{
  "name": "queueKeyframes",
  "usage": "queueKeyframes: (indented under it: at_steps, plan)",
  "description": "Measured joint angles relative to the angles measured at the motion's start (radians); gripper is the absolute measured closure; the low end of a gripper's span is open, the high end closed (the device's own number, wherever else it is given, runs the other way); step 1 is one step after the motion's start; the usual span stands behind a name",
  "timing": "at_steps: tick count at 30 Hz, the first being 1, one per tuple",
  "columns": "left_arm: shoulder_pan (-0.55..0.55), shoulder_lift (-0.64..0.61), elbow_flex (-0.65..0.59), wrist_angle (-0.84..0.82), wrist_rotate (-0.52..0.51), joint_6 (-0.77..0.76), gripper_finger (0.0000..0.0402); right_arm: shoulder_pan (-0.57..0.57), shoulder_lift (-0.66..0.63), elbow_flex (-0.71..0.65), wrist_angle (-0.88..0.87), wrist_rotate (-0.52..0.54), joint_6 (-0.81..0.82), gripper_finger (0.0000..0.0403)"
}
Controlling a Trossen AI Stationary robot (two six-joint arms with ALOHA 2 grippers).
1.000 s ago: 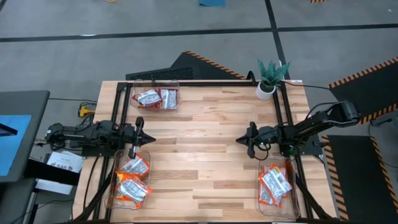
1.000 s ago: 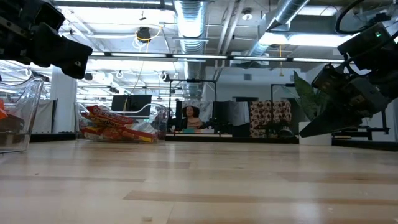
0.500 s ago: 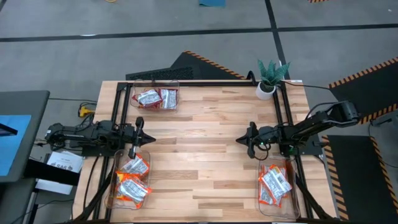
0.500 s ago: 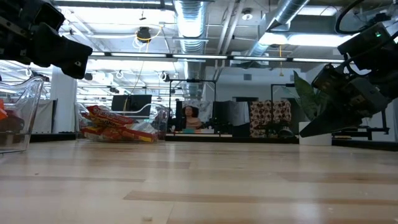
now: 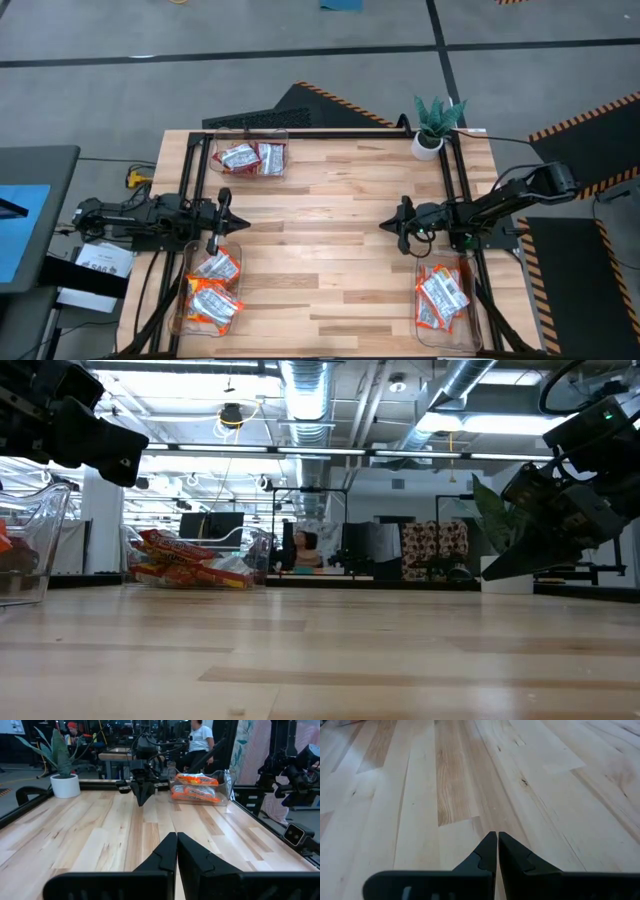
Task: Sort Maruchan noodles
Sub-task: Return to Home Position
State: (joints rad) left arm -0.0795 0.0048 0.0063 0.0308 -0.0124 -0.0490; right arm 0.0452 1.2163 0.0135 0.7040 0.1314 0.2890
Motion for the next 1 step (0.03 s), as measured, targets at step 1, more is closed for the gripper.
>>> queueKeyframes:
  at_steps: [1]
  plan:
    - [0.0, 0.0, 0.0, 0.0, 0.0, 0.0, 0.0401, 0.0, 0.0, 0.0, 0.0, 0.0, 0.0, 0.036]
